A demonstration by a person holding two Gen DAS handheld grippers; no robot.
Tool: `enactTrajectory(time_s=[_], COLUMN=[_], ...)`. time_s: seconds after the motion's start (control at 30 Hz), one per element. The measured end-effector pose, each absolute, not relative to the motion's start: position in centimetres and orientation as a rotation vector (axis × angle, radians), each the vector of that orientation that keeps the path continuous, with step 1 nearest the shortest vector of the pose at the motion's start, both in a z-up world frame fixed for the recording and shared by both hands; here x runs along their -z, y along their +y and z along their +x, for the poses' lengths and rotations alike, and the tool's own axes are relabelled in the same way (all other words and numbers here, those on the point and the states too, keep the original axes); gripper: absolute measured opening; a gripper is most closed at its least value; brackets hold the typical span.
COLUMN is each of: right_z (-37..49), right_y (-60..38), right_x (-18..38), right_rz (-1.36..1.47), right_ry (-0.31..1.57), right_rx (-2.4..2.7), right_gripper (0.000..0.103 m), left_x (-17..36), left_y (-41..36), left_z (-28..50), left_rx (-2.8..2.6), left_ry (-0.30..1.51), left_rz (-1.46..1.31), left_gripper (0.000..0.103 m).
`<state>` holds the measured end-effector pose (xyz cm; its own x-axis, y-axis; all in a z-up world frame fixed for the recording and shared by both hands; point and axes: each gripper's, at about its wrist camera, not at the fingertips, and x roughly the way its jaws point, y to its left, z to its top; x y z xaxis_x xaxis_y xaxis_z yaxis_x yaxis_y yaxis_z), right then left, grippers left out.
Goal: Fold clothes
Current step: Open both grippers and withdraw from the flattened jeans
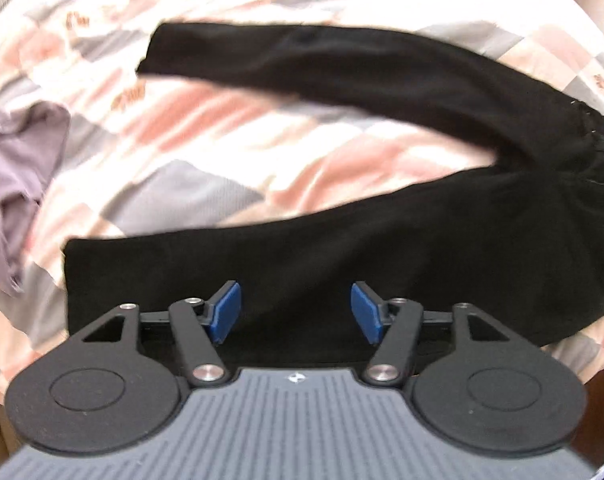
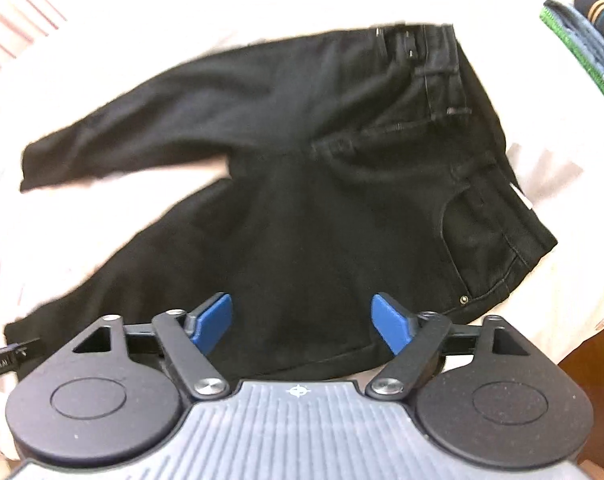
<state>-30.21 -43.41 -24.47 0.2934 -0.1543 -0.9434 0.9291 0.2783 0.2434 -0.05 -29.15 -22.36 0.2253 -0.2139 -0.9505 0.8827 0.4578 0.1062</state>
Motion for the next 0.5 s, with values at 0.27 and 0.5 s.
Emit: enactTrajectory(time_s=[0.27,0.5], right_z=[-30.4,-32.2], right_y=[-42.8,-42.6], right_x=[21.9,20.4], right_rz=[1.002,0.899], right_ry=[0.988,0.992], right_rx=[0.854,0.841], right_gripper=[0.092,0.094], left_x=[19.2,17.6], left_y=[-29.6,-29.3], left_z=[-3.9,-7.8], left_rx=[0.867,0.875], left_ry=[1.013,0.982], left_rz=[0.785,0.774], left_gripper=[0.059,0.061])
